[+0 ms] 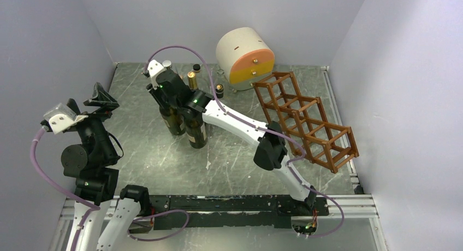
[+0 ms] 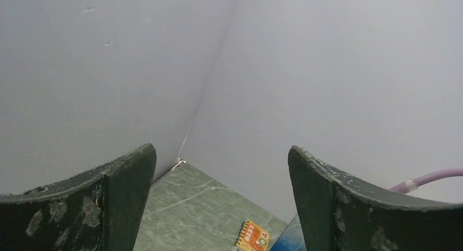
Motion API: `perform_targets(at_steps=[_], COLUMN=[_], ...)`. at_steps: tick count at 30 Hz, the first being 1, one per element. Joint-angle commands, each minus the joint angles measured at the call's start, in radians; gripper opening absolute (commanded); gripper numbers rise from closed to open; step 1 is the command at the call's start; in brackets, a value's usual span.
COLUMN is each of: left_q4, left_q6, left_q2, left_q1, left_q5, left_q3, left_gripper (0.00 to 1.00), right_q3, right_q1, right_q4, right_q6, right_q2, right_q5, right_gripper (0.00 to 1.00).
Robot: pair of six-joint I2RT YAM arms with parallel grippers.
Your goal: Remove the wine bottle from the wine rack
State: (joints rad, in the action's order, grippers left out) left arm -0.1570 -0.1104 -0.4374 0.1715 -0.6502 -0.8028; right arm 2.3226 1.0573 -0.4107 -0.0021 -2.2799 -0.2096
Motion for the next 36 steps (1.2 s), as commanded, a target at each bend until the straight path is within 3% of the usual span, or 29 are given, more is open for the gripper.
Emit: perform_targets(at_steps=[1, 36], left_q4=[-0.027, -0.029], left_q6=[0.006, 0.008], left_q2=[0.010, 0.008], left_q1=[0.003, 0.010], left_q5=[0.015, 0.019], left_q3=[0.005, 0.004], left_gripper=[0.94, 0.94], right_q3=[0.063, 0.050], right_q1=[-0.006, -0.022], right_q4=[0.072, 0.099], right_q6=[0.016, -0.020], right_q2=[-0.012, -0.054], right_q5=[0.019, -0.050], right_gripper=[0.00, 0.00])
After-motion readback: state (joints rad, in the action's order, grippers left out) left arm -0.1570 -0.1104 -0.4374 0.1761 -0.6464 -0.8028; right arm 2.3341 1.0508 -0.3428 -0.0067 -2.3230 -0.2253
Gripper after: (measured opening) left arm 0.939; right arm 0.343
